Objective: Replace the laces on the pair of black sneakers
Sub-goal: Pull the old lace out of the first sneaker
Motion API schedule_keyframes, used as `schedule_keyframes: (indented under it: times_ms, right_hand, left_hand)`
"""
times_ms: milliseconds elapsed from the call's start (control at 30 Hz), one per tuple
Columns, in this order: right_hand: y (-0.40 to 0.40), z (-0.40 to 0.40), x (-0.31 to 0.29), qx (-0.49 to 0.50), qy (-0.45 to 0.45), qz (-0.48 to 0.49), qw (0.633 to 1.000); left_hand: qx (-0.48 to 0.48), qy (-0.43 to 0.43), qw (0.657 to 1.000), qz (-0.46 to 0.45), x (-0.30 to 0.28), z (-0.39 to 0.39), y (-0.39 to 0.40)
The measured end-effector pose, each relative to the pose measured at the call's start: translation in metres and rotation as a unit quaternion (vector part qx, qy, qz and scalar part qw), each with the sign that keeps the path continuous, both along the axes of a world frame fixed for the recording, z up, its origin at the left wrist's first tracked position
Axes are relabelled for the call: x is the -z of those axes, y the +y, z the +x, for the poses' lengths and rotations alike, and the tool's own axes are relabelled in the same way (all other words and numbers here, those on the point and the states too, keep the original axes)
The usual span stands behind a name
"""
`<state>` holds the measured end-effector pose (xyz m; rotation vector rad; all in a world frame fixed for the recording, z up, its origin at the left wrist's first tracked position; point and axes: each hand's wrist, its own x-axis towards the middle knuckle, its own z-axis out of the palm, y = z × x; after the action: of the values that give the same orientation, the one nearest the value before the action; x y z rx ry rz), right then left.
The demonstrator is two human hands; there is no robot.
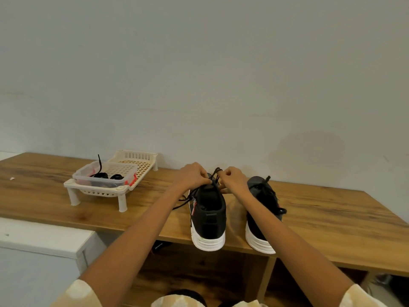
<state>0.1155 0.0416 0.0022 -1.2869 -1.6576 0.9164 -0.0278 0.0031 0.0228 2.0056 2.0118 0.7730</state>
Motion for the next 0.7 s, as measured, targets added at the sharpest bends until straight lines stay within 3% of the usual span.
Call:
schedule_keyframes:
  times_ms: [133,233,333,433,500,533,600,667,700]
  right_hand:
    - [-0.002,0.0,-0.002,-0.019,0.006,-0.004,1.0]
    - [-0.005,0.001,-0.004,-0.044,-0.043,0.023,0.998]
    - [-0.006,0.001,-0.008,-0.094,-0.038,0.004,0.995]
    - [-0.006,0.0,-0.01,-0.12,-0.013,0.001,0.993]
    - [-0.009,-0.002,-0.009,-0.144,-0.042,0.014,0.989]
    - [-0.011,-0.004,-0.008,-0.155,-0.072,0.031,0.985]
    - [-0.016,-0.006,-0.015,-0.154,-0.088,0.067,0.982]
    - [-0.014,-0.007,-0.032,-0.131,-0.006,0.072,0.989]
    - [-0.01,-0.005,-0.045,-0.128,0.038,0.065,0.989]
  left_hand:
    - [-0.043,-0.005,0.999,0.022,-0.03,-0.001,0.003]
    - [-0.011,-0.193,0.98,-0.042,-0.064,0.001,0.005]
    - [0.037,-0.433,0.889,-0.146,-0.084,0.009,0.003]
    - [0.035,-0.619,0.774,-0.126,-0.071,0.014,0.01]
    - [0.025,-0.676,0.731,-0.089,-0.053,0.012,0.014]
    - [0.025,-0.671,0.737,-0.076,-0.046,0.01,0.015]
    - [0.024,-0.595,0.801,-0.055,-0.035,0.003,0.014]
    - [0.026,-0.505,0.861,-0.053,-0.026,-0.006,0.01]
    - [0.032,-0.483,0.873,-0.064,-0.023,-0.01,0.006]
